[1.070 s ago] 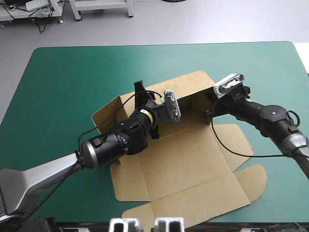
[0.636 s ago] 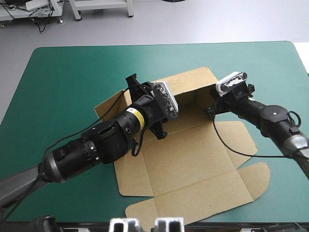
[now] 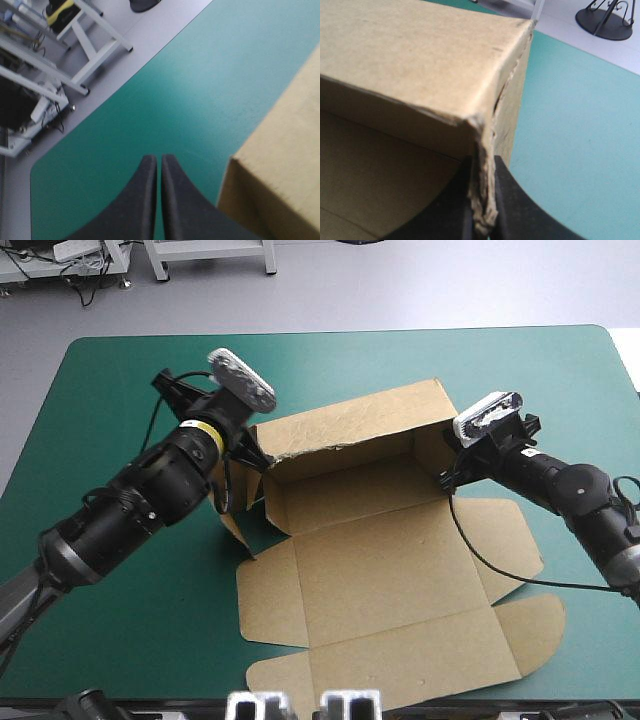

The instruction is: Fold the box

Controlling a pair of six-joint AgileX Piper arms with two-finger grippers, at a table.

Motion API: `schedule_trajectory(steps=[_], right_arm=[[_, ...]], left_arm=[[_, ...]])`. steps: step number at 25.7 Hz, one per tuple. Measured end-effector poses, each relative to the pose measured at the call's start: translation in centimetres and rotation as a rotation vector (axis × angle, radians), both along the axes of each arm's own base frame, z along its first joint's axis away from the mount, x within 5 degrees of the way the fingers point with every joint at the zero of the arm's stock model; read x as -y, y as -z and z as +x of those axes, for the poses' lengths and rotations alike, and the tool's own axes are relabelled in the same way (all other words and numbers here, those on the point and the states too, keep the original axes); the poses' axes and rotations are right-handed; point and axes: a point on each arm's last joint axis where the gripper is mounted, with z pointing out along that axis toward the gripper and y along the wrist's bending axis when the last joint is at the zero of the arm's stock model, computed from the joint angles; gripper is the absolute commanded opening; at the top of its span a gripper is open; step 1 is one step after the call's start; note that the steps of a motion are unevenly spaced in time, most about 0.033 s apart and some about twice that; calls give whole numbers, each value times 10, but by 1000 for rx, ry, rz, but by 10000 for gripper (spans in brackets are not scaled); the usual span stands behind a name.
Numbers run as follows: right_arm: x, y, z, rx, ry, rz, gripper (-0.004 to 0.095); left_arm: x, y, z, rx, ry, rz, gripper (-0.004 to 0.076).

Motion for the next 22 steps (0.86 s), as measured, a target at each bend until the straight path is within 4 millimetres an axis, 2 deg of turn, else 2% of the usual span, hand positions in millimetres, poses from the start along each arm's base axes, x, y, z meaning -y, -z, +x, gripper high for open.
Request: schedule_trajectory(steps=[3, 7, 12, 14, 17, 22], right_arm=[[-1, -10, -10, -148, -45, -37, -18], [4, -39, -18, -311, -35, -122, -18], [8, -63, -26, -387, -40, -182, -18], [8, -66, -26, -422, -54, -198, -18], [7, -60, -17, -502, -72, -226, -18], [2, -35, 17, -622, -64, -248, -18]], left_arm=[[-44, -9, 11, -10, -142, -123, 15], [-79, -8, 16, -58, -301, -150, 15], [-97, -1, 15, -151, -377, -135, 15], [-100, 1, 16, -179, -380, -148, 15], [-105, 3, 16, -212, -387, -188, 15], [-108, 5, 17, -232, -399, -231, 14]])
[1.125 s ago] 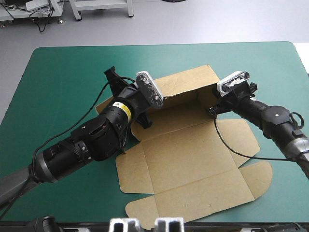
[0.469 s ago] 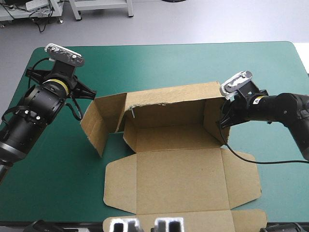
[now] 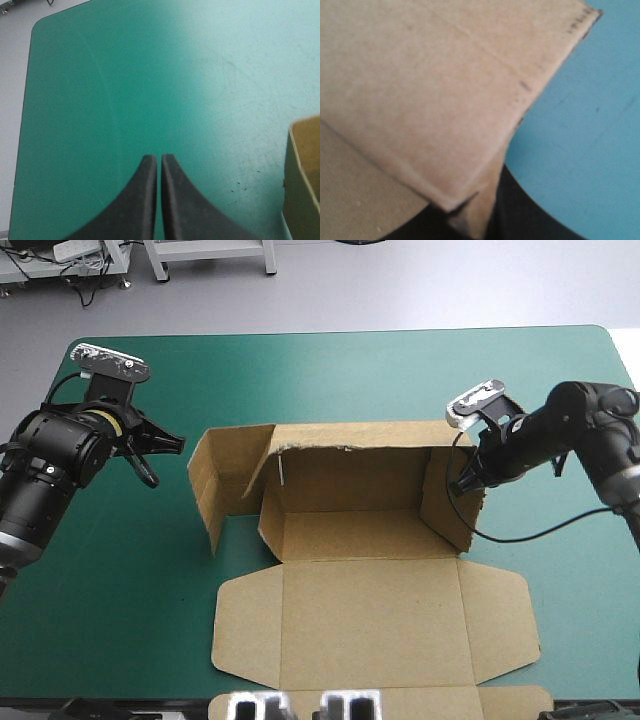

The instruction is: Fold the box

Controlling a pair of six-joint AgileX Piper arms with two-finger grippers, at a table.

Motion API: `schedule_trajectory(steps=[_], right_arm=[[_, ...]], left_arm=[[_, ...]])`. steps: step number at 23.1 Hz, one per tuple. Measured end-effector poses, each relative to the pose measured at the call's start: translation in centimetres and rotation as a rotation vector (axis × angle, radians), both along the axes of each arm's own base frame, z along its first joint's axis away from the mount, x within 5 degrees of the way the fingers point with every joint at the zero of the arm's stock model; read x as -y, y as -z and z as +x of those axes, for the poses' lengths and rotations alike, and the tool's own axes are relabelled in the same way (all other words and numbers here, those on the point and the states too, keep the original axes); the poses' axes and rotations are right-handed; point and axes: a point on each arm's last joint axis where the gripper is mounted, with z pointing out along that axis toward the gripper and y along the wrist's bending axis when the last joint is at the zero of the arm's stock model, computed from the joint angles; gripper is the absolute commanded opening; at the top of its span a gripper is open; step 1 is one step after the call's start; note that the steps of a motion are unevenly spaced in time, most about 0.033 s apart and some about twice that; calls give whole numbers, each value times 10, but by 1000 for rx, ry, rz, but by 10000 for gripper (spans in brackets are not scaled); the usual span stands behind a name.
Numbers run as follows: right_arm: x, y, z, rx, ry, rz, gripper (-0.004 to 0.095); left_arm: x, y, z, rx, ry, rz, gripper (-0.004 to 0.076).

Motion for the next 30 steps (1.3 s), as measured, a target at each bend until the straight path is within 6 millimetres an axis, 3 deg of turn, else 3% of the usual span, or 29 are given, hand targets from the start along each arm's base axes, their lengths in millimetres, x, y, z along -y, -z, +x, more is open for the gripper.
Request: schedule_trajectory(steps=[6, 8, 10, 11, 12, 13, 15, 18, 20, 23, 26, 30], right_arm=[[-9, 10, 51, -61, 27, 10, -18], [-15, 16, 83, -30, 48, 26, 0], [-22, 27, 110, -11, 58, 56, 120], [-24, 29, 115, -12, 58, 65, 265], [-27, 30, 122, -15, 55, 74, 331], [-27, 30, 123, -21, 53, 74, 475], [-27, 19, 123, -27, 59, 80, 628], [-25, -17, 114, 57, 89, 109, 660], [-21, -47, 97, 130, 105, 129, 660], [-18, -73, 78, 198, 105, 146, 661], [-14, -76, 76, 214, 120, 112, 658], [-13, -51, 83, 146, 131, 66, 658]], left_arm=[[0, 0, 0, 1, 2, -8, 14], [0, 0, 0, 0, 2, -10, 14], [0, 1, -1, -12, -3, -8, 14], [0, 1, -1, -18, -5, -7, 14], [-1, 2, -2, -30, -9, -5, 14], [-1, 3, -2, -37, -12, -4, 13], [-2, 4, -4, -60, -19, -1, 11], [-2, 5, -5, -75, -25, 3, 11], [-2, 5, -5, -77, -26, 3, 11], [-2, 5, -5, -76, -26, 3, 11], [-2, 5, -5, -76, -25, 2, 11], [-2, 5, -5, -74, -24, 1, 11]])
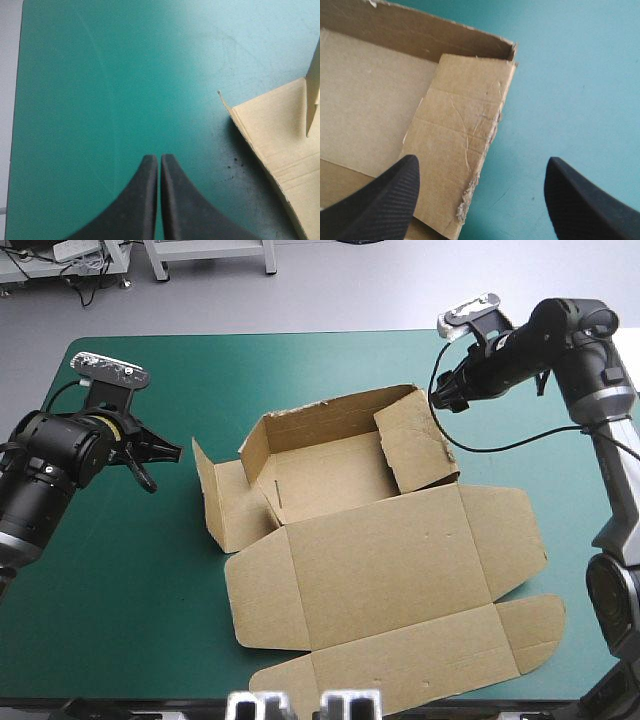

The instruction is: Fold the box

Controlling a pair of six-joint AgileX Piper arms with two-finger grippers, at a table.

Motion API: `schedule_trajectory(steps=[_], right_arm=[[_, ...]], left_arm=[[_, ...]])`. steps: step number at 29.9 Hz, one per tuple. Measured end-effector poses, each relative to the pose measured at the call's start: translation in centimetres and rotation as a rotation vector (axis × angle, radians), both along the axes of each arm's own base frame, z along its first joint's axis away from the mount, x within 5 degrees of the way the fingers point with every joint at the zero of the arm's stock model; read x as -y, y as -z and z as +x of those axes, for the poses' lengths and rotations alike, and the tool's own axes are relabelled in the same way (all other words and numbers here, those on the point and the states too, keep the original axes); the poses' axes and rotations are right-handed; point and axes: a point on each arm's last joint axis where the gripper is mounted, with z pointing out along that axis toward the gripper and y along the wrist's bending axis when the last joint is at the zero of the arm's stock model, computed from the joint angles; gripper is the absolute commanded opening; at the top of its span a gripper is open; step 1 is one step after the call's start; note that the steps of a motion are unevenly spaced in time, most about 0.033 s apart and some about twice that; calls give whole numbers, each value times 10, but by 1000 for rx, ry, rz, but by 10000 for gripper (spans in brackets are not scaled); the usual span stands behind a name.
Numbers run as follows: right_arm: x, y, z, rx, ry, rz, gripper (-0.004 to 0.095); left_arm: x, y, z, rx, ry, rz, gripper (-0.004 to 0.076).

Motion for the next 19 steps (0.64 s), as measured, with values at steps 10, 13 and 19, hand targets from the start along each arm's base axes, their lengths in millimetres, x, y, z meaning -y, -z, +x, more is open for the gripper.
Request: schedule_trajectory(steps=[10, 13, 19], right_arm=[[-9, 104, 28, -316, -2, -13, 658], [-13, 124, 36, -371, -2, 6, 658], [-17, 142, 42, -421, -2, 37, 466]], left_arm=[[1, -1, 2, 23, 10, -6, 11], [1, -1, 2, 23, 10, -6, 11], [1, -1, 2, 23, 10, -7, 11]])
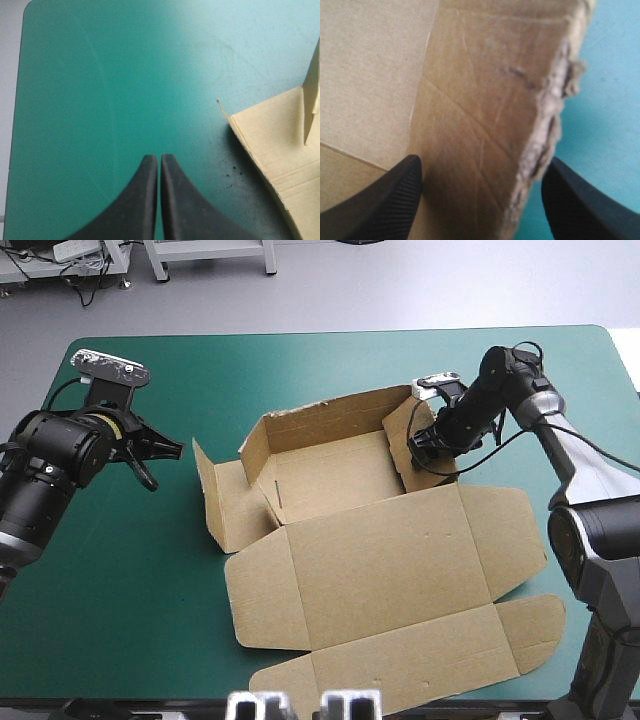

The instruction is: Fold the box

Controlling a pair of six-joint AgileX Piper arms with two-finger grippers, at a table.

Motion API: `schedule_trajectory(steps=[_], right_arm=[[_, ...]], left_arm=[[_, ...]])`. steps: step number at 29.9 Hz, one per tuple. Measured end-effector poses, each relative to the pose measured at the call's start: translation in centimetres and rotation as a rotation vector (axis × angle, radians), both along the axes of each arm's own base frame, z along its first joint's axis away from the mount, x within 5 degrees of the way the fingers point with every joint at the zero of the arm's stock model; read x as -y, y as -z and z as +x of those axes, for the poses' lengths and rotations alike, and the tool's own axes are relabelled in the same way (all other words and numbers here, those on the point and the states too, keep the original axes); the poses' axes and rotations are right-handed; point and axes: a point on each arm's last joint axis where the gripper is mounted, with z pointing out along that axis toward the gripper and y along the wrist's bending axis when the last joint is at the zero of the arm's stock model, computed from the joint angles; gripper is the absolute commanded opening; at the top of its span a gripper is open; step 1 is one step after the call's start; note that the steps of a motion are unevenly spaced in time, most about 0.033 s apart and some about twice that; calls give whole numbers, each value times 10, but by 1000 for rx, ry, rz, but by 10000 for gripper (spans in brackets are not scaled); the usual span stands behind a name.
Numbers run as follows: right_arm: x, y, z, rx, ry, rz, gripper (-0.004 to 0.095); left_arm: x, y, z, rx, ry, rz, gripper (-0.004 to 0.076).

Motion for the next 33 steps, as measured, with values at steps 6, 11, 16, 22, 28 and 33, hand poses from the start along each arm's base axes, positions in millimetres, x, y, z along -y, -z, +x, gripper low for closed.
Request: schedule_trajectory(steps=[6, 11, 16, 22, 28, 33], right_arm=[[0, 7, 2, -3, -35, -9, -15], [0, 4, 4, 21, -44, -17, -18], [3, -35, 6, 146, -76, -41, -18], [6, -131, -12, 429, -55, 4, -18], [17, -199, -51, 633, -44, -4, -18], [32, -218, -68, 710, -9, -141, -18]], left_arm=[[0, 0, 0, -2, 0, -7, 11], [0, 1, -1, -11, -3, -5, 11], [-1, 2, -2, -31, -12, 5, 11], [-3, 5, -6, -93, 6, 58, 11], [-5, 7, -9, -133, 31, 102, 11], [-11, 1, -3, -33, -66, 111, 11]])
